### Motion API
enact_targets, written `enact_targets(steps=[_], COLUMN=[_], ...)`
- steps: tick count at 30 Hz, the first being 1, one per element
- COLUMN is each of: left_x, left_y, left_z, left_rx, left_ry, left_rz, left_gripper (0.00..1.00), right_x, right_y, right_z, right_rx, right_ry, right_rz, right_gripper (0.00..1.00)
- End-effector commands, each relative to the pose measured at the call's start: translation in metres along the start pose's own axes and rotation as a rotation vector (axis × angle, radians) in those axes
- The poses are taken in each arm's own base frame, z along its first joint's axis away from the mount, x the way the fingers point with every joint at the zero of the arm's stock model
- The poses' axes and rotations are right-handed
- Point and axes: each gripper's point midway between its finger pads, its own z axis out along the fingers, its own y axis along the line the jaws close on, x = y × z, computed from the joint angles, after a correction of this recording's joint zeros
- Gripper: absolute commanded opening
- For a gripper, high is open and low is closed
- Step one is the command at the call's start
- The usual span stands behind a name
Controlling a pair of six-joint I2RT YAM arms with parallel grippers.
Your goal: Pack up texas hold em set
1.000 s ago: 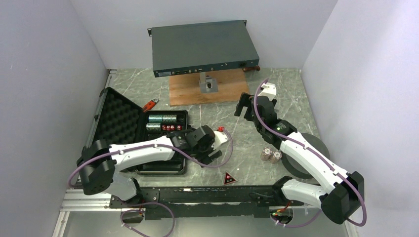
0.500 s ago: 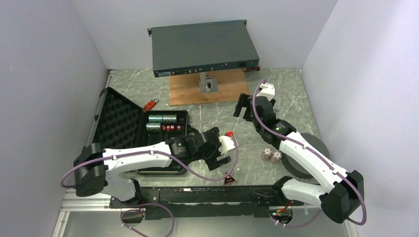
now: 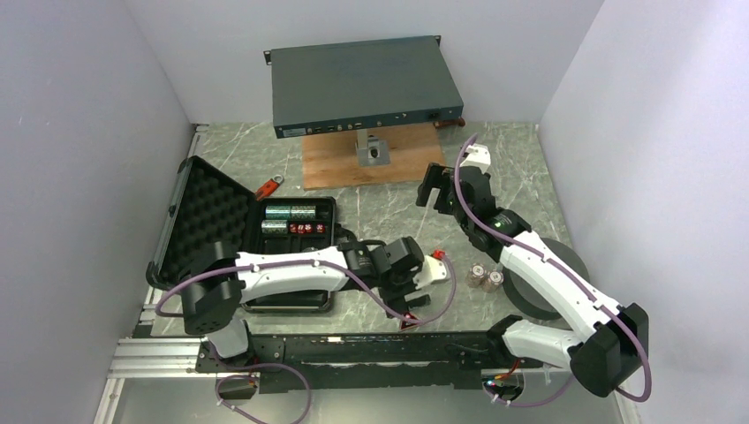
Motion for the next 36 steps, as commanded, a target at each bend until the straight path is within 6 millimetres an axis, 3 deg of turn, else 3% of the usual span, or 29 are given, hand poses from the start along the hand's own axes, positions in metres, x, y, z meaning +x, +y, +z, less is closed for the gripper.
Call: enact_targets(steps=[1,6,13,20,26,36], left_x=[-0.009,-0.004,-0.012,-0.002,0.005,0.023], left_y=[-0.02,-0.027,-0.05,-0.062,-0.061,-0.062], left_z=[0.003,0.021,0.036,0.046,0.043,0.053], left_rx=[0.035,-0.038,-0.076,-0.129,-0.136,-0.119], left_ry=[0.008,0.082,0.117,0.167,0.162,0.214], left_rz=[-0.026,-0.059,-0.133,-0.144,-0.142,-0.092], left_gripper=[0.94,0.96,0.93,0.88,0.95,0.93], right_x=[-0.03,-0.037,-0.038,-0.042,-0.034,-0.027], right_y=[0.019,0.018,0.021,0.03,0.035,0.034], right_z=[-0.008,-0.012,-0.011,-0.009,-0.007,-0.004], right_rx=[-0.067,-0.065,-0.063,-0.082,-0.106,-0.1], right_ry=[-0.03,-0.029,0.003,0.023,0.055,0.077], right_rz=[0.034,0.041,0.036,0.04,0.052,0.059], right_gripper=[1.0,1.0,1.0,1.0,1.0,1.0])
